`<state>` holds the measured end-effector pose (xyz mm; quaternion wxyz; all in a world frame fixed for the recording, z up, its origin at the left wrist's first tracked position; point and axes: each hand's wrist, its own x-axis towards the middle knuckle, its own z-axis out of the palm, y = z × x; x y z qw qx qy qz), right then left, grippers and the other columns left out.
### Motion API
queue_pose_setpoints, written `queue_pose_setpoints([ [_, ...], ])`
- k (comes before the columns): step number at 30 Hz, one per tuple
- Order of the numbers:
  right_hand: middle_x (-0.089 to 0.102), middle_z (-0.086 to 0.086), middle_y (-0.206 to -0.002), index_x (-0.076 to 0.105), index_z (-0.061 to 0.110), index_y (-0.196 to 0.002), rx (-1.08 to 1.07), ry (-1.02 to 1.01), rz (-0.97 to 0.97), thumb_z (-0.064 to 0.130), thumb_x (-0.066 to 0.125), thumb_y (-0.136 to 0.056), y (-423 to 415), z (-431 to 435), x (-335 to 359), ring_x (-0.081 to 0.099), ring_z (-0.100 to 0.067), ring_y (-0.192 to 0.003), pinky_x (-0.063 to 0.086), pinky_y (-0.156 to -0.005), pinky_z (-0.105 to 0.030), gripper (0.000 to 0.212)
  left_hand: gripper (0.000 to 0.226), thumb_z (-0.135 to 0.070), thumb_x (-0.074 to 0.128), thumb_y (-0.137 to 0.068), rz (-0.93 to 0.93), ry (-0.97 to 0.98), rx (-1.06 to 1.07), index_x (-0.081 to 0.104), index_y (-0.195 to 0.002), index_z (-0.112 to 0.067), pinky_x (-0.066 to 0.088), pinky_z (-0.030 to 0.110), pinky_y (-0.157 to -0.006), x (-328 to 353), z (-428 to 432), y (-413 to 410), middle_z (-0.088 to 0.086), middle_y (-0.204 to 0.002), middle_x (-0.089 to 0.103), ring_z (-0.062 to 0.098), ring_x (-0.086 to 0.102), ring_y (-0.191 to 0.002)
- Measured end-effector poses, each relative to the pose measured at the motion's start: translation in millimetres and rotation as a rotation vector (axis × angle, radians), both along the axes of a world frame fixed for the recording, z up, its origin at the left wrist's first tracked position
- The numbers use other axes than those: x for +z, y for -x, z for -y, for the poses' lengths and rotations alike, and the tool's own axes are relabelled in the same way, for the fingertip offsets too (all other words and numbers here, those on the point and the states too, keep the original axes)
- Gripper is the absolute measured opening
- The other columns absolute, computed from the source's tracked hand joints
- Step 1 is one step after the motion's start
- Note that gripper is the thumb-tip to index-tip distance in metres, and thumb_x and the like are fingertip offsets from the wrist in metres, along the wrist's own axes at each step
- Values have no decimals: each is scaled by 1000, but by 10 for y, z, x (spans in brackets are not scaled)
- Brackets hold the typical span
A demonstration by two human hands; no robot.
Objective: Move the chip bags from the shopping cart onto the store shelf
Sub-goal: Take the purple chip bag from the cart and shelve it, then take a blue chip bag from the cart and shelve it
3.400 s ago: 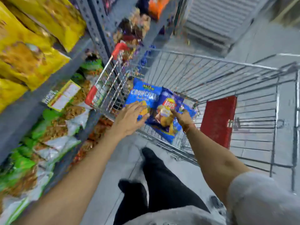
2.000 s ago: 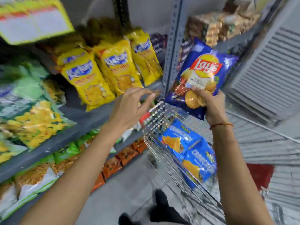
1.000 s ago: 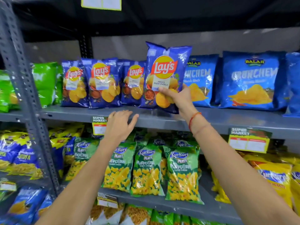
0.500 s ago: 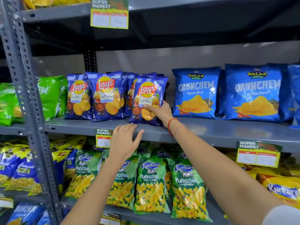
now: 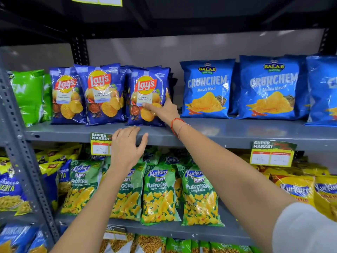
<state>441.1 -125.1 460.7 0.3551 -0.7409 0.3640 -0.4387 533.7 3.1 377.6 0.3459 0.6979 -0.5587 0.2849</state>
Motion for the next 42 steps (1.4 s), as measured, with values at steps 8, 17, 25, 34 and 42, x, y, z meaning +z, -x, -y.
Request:
queue_pose_setpoints([
  [8, 64, -4, -95, 59, 11, -105, -25, 146, 267, 40, 74, -78, 764, -340, -95, 60, -13, -88, 47, -76, -16, 43, 53, -47, 38, -89, -60, 24, -95, 62, -114, -7, 38, 43, -95, 143, -45, 179, 13, -112, 68, 30, 59, -107],
  [17, 65, 1, -74, 63, 23, -79, -189, 132, 450, 18, 70, -79, 2701, -916, -899, 62, -17, -74, 53, -59, -20, 9, 31, -30, 49, -92, -188, 128, -583, 65, -107, -8, 40, 29, -94, -120, 138, 1637, 10, -108, 68, 25, 59, -105],
  [25, 68, -4, -70, 66, 19, -80, -728, -176, 355, 26, 72, -78, 4585, -1457, -2364, 63, -13, -65, 52, -59, -21, 10, 37, -34, 46, -91, -217, -317, -1056, 67, -104, -7, 38, 27, -94, -1432, 322, 3413, 9, -107, 70, 17, 56, -105],
  [34, 61, -12, -72, 60, 16, -74, -1102, -687, 234, 9, 71, -83, 5886, -2165, -4245, 52, 3, -52, 44, -59, -25, 15, 37, -30, 52, -86, -212, -969, -1205, 65, -105, -1, 37, 30, -87, -2879, 420, 4795, 21, -104, 68, 34, 62, -100],
  [42, 58, -4, -85, 59, 7, -102, -1214, -1269, 425, 46, 77, -68, 6054, -2442, -5649, 54, -17, -76, 46, -71, -31, 55, 50, -26, 60, -88, -71, -1514, -1062, 48, -130, -1, 32, 32, -99, -3923, 669, 5710, 23, -133, 51, 33, 47, -124],
])
